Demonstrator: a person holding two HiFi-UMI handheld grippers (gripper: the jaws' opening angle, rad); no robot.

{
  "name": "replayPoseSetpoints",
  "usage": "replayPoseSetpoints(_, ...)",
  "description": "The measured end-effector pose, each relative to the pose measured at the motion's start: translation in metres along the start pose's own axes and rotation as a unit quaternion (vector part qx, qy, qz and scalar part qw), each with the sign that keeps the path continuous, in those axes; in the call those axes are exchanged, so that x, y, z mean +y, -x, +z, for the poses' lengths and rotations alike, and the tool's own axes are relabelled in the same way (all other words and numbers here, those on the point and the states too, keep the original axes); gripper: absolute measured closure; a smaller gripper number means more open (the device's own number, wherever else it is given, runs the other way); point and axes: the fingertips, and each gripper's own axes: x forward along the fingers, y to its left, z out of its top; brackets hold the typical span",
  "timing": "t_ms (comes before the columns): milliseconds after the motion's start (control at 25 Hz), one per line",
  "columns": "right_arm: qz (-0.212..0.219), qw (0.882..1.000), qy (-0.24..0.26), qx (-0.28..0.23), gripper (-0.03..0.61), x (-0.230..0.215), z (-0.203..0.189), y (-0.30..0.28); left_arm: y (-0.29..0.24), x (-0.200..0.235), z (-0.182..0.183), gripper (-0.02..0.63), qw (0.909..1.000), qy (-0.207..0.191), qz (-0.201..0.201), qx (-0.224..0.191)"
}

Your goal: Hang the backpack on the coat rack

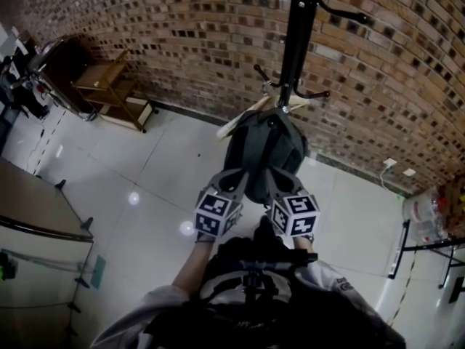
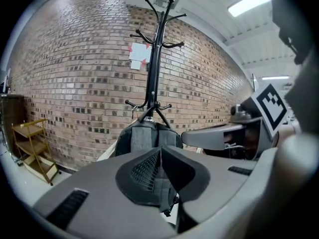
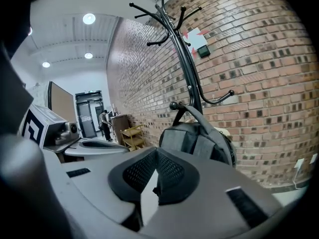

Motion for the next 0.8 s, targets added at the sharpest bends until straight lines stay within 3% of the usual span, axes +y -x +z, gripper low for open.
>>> replayPoseSetpoints(800, 0.008, 1.000, -0.001, 0.013, 0.571, 0.019, -0.016, 0.004, 0.017, 0.003, -0.017, 0.604, 0.9998, 0.018, 0.003, 0.002)
